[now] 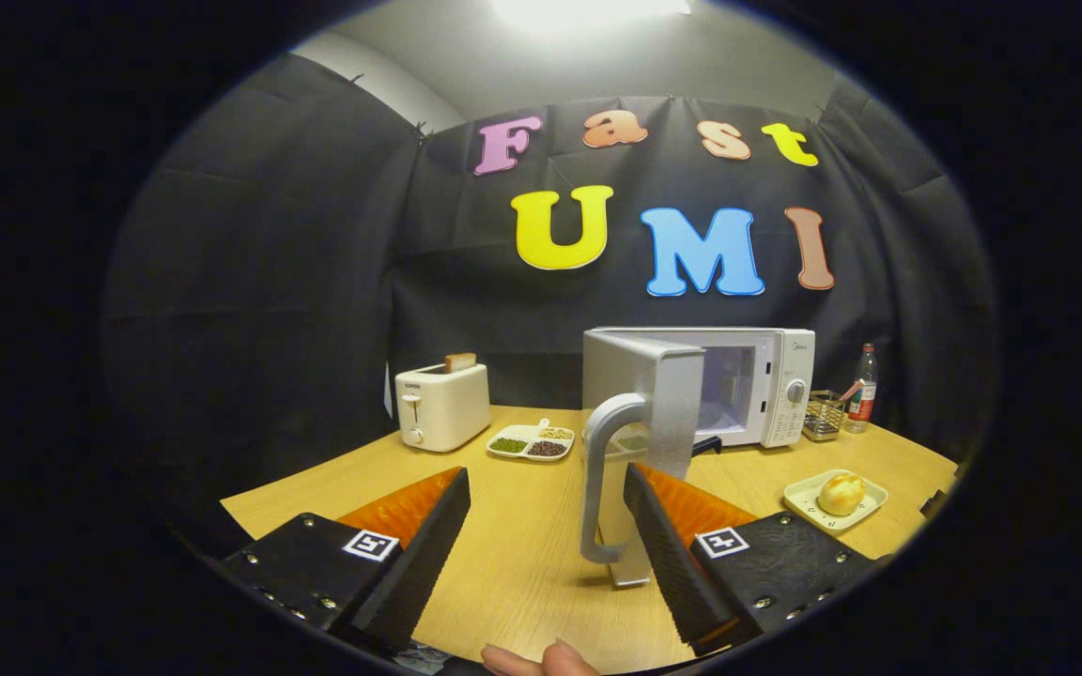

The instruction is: Open the microwave, put the food inside, and close the microwave door.

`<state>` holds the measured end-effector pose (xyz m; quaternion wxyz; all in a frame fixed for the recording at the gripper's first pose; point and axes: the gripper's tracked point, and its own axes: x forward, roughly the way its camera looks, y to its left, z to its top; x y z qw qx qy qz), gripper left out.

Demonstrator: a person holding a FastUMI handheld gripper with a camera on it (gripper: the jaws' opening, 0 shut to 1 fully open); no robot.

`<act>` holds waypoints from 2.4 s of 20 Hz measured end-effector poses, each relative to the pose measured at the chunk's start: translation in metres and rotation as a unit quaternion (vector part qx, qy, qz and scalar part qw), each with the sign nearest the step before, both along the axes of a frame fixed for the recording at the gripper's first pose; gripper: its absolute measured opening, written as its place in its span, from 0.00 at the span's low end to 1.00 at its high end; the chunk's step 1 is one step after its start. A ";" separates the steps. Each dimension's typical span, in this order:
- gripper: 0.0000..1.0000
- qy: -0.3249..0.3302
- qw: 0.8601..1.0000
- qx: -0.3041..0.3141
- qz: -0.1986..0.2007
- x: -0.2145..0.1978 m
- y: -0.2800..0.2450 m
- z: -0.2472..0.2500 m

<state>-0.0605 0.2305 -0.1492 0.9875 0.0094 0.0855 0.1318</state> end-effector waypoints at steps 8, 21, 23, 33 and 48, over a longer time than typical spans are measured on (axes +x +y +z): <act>0.98 0.009 0.990 -0.081 -0.116 0.048 -0.169 -0.020; 0.98 0.206 0.956 -0.083 -0.193 0.108 -0.330 -0.131; 0.98 0.231 0.949 -0.086 -0.194 0.116 -0.338 -0.148; 0.89 0.279 0.935 -0.037 -0.217 0.125 -0.351 -0.179; 0.63 0.104 0.972 -0.046 -0.206 0.126 -0.316 -0.122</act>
